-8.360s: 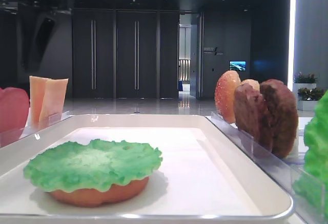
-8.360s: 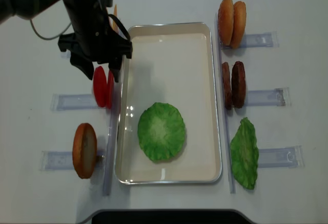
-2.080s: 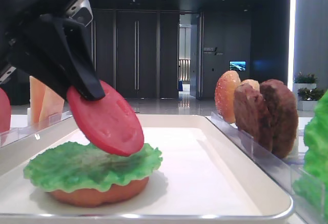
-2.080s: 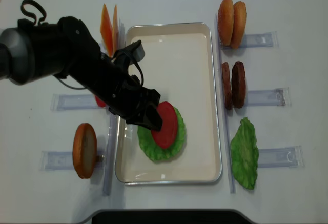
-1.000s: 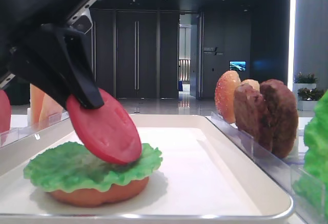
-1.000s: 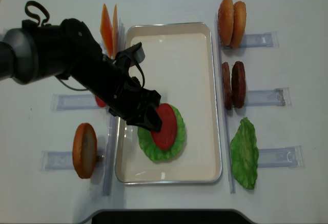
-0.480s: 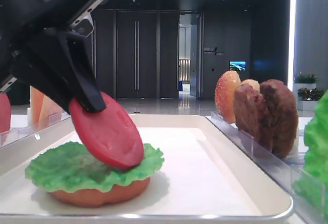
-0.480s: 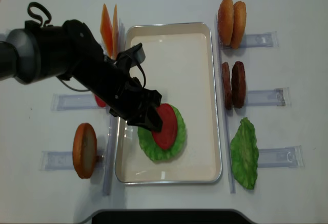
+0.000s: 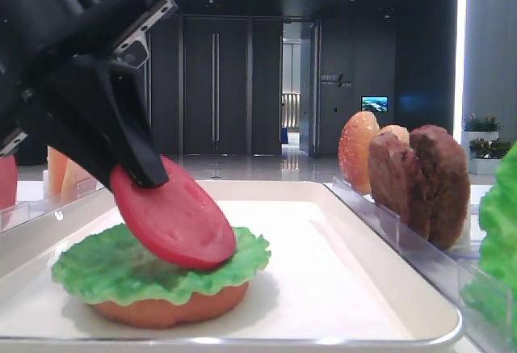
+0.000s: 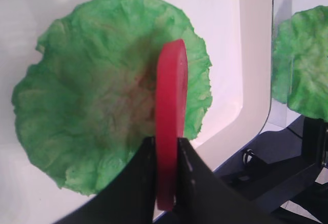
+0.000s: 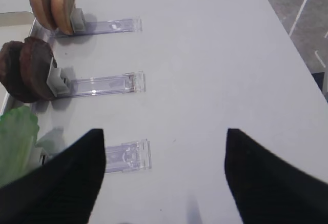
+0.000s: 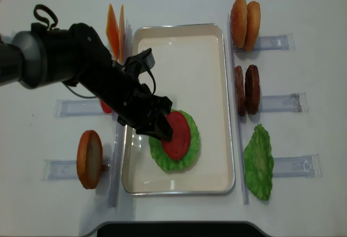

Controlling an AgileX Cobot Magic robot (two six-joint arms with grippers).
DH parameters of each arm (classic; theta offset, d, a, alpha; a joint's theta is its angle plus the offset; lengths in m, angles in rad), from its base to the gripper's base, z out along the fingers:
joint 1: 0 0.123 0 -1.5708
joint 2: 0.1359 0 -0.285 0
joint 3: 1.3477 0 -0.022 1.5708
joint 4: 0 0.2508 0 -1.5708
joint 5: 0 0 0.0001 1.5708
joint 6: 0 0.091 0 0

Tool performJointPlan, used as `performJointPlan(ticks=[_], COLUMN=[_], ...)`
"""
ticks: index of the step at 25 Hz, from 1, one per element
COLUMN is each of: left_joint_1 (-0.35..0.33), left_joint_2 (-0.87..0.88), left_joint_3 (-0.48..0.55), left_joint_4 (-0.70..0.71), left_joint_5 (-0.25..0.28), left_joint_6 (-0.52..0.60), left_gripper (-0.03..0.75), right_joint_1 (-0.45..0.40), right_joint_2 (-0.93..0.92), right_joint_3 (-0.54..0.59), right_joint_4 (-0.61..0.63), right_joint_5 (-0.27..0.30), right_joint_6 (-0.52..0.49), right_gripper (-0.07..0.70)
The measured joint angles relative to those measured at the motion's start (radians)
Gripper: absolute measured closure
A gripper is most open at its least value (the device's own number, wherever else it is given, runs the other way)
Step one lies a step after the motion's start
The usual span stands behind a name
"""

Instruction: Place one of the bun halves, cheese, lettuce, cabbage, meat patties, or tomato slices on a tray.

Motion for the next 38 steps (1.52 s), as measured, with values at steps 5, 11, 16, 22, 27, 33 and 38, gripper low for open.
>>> performJointPlan(ticks=[5, 11, 16, 22, 27, 33, 38], left_joint_1=[-0.001, -0.002, -0.002, -0.002, -0.002, -0.002, -0.002], left_joint_2=[0.0, 0.0, -0.019, -0.054, -0.099, -0.146, -0.188], left_joint_3=[0.0, 0.0, 0.0, -0.027, -0.073, -0.155, -0.209], left_joint_4=[0.002, 0.018, 0.101, 0.241, 0.357, 0.581, 0.698], left_joint_5=[0.0, 0.005, 0.029, 0.055, 0.112, 0.293, 0.381], left_joint_6=[-0.008, -0.02, -0.099, -0.211, -0.291, -0.422, -0.485], left_gripper=[0.423, 0.203, 0.185, 0.185, 0.185, 0.185, 0.185], right_joint_1=[0.0, 0.0, 0.0, 0.0, 0.0, 0.0, 0.0], right_joint_2=[0.0, 0.0, 0.0, 0.0, 0.0, 0.0, 0.0], right_joint_3=[0.0, 0.0, 0.0, 0.0, 0.0, 0.0, 0.0], right_joint_4=[0.0, 0.0, 0.0, 0.0, 0.0, 0.0, 0.0], right_joint_5=[0.0, 0.0, 0.0, 0.0, 0.0, 0.0, 0.0], right_joint_6=[0.0, 0.0, 0.0, 0.0, 0.0, 0.0, 0.0], right_gripper=[0.16, 0.16, 0.16, 0.16, 0.16, 0.16, 0.16])
